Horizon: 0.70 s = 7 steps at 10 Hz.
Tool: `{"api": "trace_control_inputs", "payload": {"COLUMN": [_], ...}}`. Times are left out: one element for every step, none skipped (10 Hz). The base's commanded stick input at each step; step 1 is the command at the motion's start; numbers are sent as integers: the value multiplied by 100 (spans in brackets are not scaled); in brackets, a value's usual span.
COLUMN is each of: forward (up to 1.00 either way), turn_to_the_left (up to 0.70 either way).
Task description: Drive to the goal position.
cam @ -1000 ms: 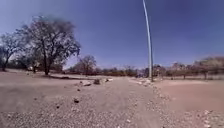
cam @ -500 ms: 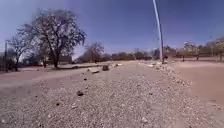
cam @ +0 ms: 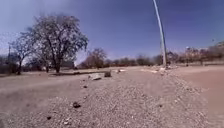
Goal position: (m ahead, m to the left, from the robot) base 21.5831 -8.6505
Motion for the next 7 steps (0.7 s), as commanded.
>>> {"api": "trace_control_inputs", "payload": {"forward": [70, 70, 70, 70, 70, 70, 70], "turn_to_the_left": [0, 0, 0, 0, 0, 0, 0]}}
